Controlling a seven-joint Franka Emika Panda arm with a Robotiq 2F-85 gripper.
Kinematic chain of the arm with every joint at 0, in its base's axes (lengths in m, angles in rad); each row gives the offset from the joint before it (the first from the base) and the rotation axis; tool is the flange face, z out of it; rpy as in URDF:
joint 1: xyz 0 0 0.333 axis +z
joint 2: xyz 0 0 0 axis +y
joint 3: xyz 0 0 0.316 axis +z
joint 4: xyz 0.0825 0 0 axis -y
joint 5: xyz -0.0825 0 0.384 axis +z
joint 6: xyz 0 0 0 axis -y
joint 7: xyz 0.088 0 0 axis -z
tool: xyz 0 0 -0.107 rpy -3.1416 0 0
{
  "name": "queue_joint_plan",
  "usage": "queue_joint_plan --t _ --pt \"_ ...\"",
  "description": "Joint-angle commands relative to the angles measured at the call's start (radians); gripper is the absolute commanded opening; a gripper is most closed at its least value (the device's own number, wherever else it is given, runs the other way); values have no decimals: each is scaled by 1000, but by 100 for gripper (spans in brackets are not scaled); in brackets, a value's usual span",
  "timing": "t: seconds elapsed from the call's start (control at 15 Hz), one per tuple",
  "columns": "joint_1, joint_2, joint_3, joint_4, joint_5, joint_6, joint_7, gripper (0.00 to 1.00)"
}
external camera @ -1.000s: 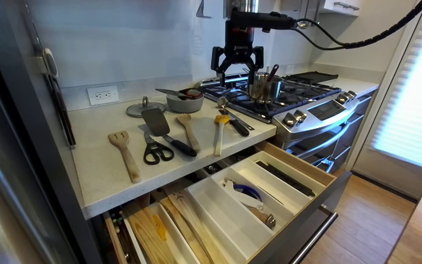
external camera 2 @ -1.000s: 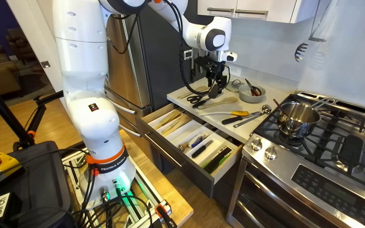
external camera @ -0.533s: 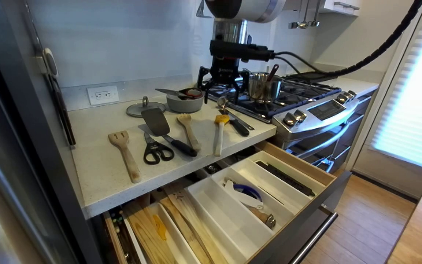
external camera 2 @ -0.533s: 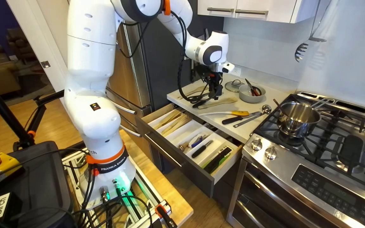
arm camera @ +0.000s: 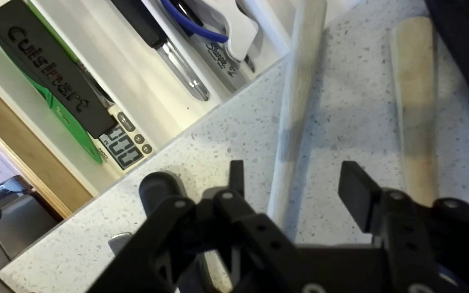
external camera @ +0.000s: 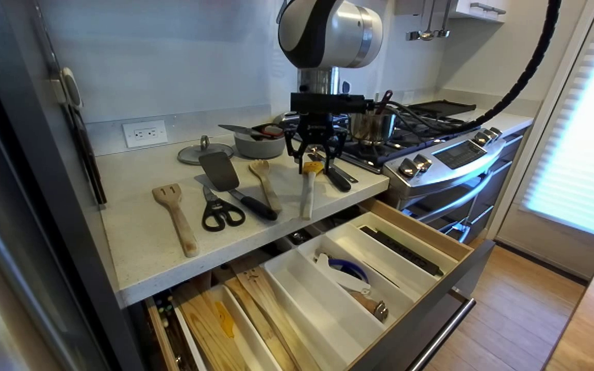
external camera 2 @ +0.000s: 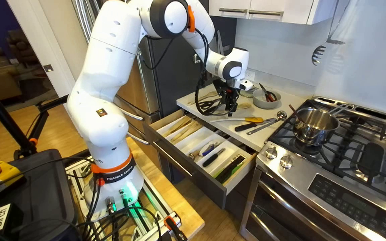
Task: Pick up the yellow and white spatula and put it in the silver pot
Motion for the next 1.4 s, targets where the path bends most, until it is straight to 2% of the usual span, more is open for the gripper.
queue_joint_plan --t 0.0,0.2,0.33,0.4,0.47,0.53,0.8,0.87,1.07,1.33 --pt "24 133 -28 162 4 -97 12 62" --pt "30 203 -38 251 2 -156 15 64" --pt "36 244 -45 300 0 -181 18 59" --pt "38 260 -47 321 0 -194 17 43" --pt "40 274 -49 341 0 -205 17 35" --pt "41 279 -51 349 -1 -211 17 33" --pt "40 242 -54 326 3 -182 6 2" --pt "36 203 -53 285 10 -145 0 0" --pt "8 65 -35 138 68 43 -19 4" --pt "-54 -115 4 -45 209 252 -86 4"
